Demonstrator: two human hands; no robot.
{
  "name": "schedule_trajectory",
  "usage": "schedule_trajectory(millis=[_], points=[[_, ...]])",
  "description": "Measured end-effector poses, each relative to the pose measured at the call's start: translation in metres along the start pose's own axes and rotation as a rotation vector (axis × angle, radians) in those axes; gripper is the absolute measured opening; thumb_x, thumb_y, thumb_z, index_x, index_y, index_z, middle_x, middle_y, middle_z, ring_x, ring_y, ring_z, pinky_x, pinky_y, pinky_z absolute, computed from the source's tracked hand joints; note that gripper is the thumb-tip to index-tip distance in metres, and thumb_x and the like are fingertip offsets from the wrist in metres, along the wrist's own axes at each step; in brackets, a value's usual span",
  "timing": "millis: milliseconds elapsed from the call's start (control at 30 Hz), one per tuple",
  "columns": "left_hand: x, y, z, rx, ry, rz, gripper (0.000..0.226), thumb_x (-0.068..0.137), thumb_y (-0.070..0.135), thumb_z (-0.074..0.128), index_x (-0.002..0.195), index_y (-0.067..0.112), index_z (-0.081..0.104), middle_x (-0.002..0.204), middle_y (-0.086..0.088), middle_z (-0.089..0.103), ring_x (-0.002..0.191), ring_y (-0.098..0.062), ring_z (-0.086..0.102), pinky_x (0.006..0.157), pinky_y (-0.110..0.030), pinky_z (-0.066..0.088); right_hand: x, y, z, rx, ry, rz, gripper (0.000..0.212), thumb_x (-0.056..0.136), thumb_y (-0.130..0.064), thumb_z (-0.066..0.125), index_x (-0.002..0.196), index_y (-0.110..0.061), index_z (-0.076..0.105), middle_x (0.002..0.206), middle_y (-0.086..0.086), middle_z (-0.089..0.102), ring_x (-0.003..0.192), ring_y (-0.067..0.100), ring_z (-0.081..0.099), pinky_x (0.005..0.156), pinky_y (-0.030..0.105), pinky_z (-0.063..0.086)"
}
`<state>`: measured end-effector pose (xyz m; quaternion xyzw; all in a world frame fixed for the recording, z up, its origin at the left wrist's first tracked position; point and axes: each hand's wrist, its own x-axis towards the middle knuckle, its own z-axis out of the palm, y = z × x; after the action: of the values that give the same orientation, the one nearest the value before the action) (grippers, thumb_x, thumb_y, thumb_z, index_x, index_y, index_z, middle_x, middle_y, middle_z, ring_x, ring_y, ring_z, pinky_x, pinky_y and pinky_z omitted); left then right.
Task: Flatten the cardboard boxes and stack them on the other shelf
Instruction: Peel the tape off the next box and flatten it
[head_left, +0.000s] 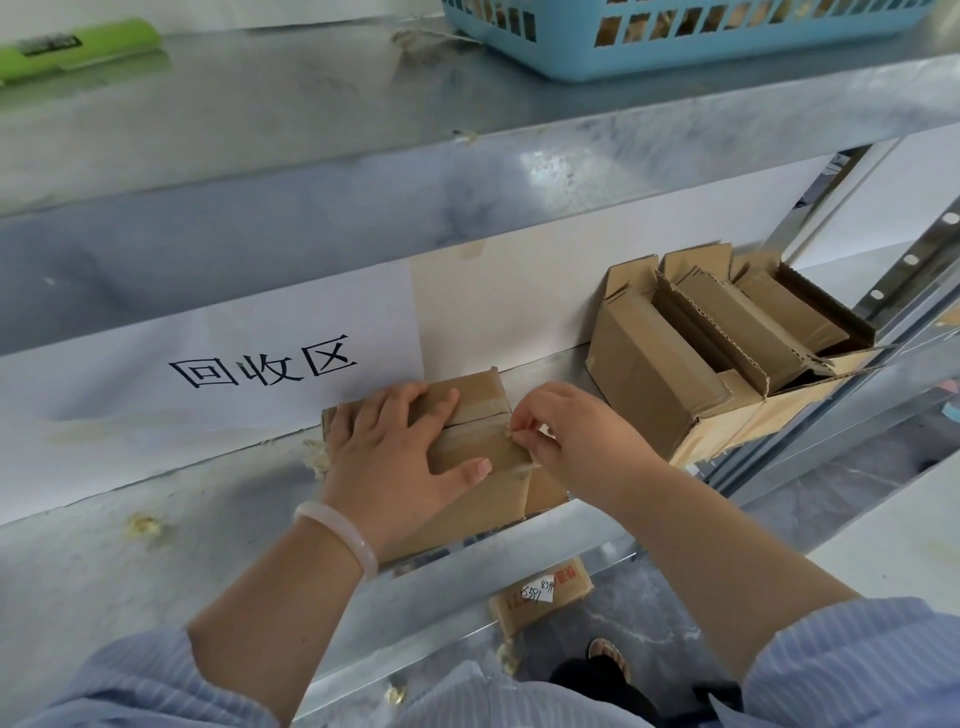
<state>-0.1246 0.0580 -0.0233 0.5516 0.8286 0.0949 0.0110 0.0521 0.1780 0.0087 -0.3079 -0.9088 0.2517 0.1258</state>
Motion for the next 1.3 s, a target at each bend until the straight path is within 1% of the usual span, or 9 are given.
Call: schedule_trajectory(millis=[200, 400, 500, 600, 733, 900, 1000, 1133, 1300], points=[[0.001, 0.000, 0.001, 0.010, -0.006, -0.007, 0.093, 0.065, 0.094, 0.009, 0.144, 0.048, 0.022, 0.147, 0.015, 0.020, 0.135, -0.014, 0.010, 0.113, -0.044, 0.006, -0.004, 0.007, -0.006, 0.151, -0.095, 0.085, 0.014, 0.094, -0.023, 0.058, 0.086, -0.034, 0.058, 0.083, -0.016, 0.058, 0.075, -0.001, 0.055, 0.064, 0.008, 0.040], [0.002, 0.000, 0.001, 0.006, -0.007, -0.005, 0.094, 0.063, 0.095, 0.008, 0.144, 0.049, 0.024, 0.147, 0.015, 0.021, 0.136, -0.015, 0.012, 0.114, -0.044, 0.007, -0.005, 0.010, -0.002, 0.640, -0.019, 0.360, 0.008, 0.086, -0.021, 0.072, 0.090, -0.020, 0.065, 0.072, -0.004, 0.073, 0.067, 0.013, 0.071, 0.069, 0.027, 0.060], [0.002, 0.000, 0.001, 0.011, -0.009, -0.001, 0.094, 0.063, 0.095, 0.007, 0.144, 0.049, 0.022, 0.147, 0.015, 0.020, 0.135, -0.015, 0.011, 0.114, -0.044, 0.006, -0.010, 0.009, 0.004, 0.363, 0.065, 0.274, 0.006, 0.088, -0.020, 0.069, 0.082, -0.024, 0.068, 0.068, -0.009, 0.068, 0.066, 0.008, 0.066, 0.067, 0.017, 0.055], [0.002, 0.001, 0.001, 0.011, -0.006, -0.003, 0.095, 0.063, 0.095, 0.006, 0.144, 0.049, 0.022, 0.147, 0.015, 0.021, 0.136, -0.015, 0.013, 0.114, -0.043, 0.005, -0.015, 0.004, 0.003, 0.138, 0.051, 0.111, 0.007, 0.090, -0.025, 0.065, 0.093, -0.026, 0.072, 0.080, -0.020, 0.058, 0.077, 0.000, 0.057, 0.068, 0.007, 0.041], [0.002, 0.001, 0.001, 0.013, -0.014, -0.009, 0.096, 0.062, 0.095, 0.004, 0.145, 0.049, 0.020, 0.147, 0.016, 0.020, 0.137, -0.015, 0.014, 0.115, -0.045, 0.008, -0.016, 0.002, -0.002, 0.077, -0.039, 0.062, 0.020, 0.086, -0.031, 0.071, 0.105, -0.025, 0.069, 0.095, -0.012, 0.058, 0.084, 0.003, 0.058, 0.078, 0.016, 0.047], [0.002, 0.001, 0.001, 0.012, -0.019, -0.004, 0.095, 0.063, 0.095, 0.005, 0.145, 0.049, 0.022, 0.148, 0.015, 0.021, 0.139, -0.015, 0.015, 0.115, -0.045, 0.009, -0.015, -0.002, -0.001, -0.029, -0.061, 0.060, 0.012, 0.093, -0.033, 0.060, 0.101, -0.025, 0.066, 0.091, -0.013, 0.054, 0.082, 0.005, 0.054, 0.072, 0.017, 0.040], [0.002, 0.000, 0.001, -0.002, -0.015, -0.008, 0.095, 0.063, 0.095, 0.007, 0.144, 0.049, 0.022, 0.148, 0.015, 0.021, 0.139, -0.015, 0.014, 0.115, -0.045, 0.008, -0.018, 0.001, 0.001, 0.128, -0.094, 0.171, 0.011, 0.093, -0.035, 0.060, 0.093, -0.025, 0.065, 0.083, -0.009, 0.064, 0.076, 0.008, 0.060, 0.067, 0.017, 0.046], [0.003, -0.001, 0.002, -0.001, -0.001, -0.005, 0.096, 0.062, 0.096, 0.007, 0.144, 0.049, 0.022, 0.147, 0.015, 0.022, 0.136, -0.015, 0.014, 0.114, -0.044, 0.007, -0.023, 0.004, 0.006, 0.580, -0.097, 0.361, 0.006, 0.092, -0.019, 0.064, 0.090, -0.015, 0.068, 0.078, 0.000, 0.072, 0.070, 0.012, 0.070, 0.072, 0.023, 0.058], [0.003, -0.002, 0.004, -0.010, 0.014, -0.003, 0.094, 0.063, 0.096, 0.009, 0.144, 0.049, 0.023, 0.146, 0.015, 0.022, 0.133, -0.015, 0.013, 0.113, -0.045, 0.006, -0.027, 0.006, 0.014, 1.046, -0.111, 0.506, 0.016, 0.096, -0.010, 0.056, 0.093, 0.004, 0.064, 0.066, 0.006, 0.060, 0.059, 0.014, 0.058, 0.066, 0.030, 0.058]])
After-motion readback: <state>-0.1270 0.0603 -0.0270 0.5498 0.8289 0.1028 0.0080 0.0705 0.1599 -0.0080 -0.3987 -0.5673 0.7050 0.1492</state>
